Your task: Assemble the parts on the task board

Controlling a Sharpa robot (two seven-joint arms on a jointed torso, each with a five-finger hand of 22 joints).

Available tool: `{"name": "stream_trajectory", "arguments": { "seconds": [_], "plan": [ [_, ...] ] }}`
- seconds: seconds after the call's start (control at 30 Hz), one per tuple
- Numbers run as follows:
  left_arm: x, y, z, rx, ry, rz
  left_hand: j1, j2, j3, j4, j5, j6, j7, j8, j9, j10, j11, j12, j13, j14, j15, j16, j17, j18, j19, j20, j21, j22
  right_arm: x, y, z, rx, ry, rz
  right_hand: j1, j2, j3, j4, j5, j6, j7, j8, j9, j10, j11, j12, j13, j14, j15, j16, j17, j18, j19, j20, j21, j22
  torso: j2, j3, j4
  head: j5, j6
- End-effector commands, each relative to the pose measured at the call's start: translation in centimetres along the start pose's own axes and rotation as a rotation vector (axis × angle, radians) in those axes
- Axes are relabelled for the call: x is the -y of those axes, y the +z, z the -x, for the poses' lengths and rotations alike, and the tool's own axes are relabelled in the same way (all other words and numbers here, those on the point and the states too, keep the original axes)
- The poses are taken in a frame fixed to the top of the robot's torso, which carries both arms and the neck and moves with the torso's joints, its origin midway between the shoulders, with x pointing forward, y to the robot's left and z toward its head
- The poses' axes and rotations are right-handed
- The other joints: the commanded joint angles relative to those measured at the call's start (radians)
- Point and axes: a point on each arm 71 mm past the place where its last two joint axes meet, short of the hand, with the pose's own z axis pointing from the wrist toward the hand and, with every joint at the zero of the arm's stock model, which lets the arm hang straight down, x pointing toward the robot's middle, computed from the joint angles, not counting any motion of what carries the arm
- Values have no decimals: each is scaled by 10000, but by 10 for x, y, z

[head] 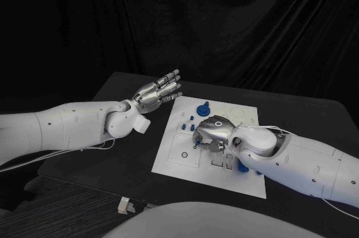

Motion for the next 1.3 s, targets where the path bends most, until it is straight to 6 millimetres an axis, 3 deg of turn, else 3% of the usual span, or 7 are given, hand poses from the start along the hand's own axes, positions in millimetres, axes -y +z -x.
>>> {"name": "stream_trajectory", "arguments": {
  "seconds": [0.03, 0.6, 0.8, 1.3],
  "plan": [
    [0, 1, 0, 41, -62, -116, -13, 125, -29, -9, 65, 40, 28, 68, 16, 4, 97, -15, -9, -5, 99, -67, -15, 4, -3, 96, -34, -2, -1, 0, 0, 104, -62, -128, -13, -31, -18, -35, 39, 43, 20, 16, 16, 55, 17, -66, 9, 200, 66, 24, -7, -99, 24, 52, -26, 1518, -1, -4, 4, 7, 0],
    [-2, 1, -1, -18, -109, 57, 14, 194, -5, -41, 116, 73, 148, 75, 22, -5, 93, -23, -15, -5, 131, -67, -15, 12, 0, 148, -30, 8, -5, 0, 1, 83, -15, -93, -22, -53, -5, -43, 69, -5, 28, -27, 10, 62, 20, -91, 9, 196, 68, 15, -22, -94, 16, 54, -49, 1511, 1, 2, -5, 46, 0],
    [-2, 1, -2, -46, -125, 123, 122, 307, 56, -181, 452, 99, 283, 79, 26, -9, 62, -26, -17, -5, 139, -67, -15, 35, 1, 174, -30, 7, -5, 0, 0, 0, -6, -145, -33, -58, 4, -41, 75, -34, 36, -51, 6, 58, 26, -109, 7, 196, 71, 16, -16, -95, 17, 55, -41, 1512, -4, 2, 1, -4, 0],
    [-3, 2, -2, -78, -146, 193, 167, 386, 83, -247, 646, 100, 305, 79, 26, -13, 53, -30, -19, -5, 143, -67, -15, 44, 2, 182, -29, 6, -5, 0, -2, -185, 0, -200, -55, -72, 51, -44, 78, -145, 74, -152, -13, 5, 58, -196, 1, 186, 94, 4, -30, -95, 6, 70, -56, 1506, -1, 1, 1, -7, 0]
  ]
}}
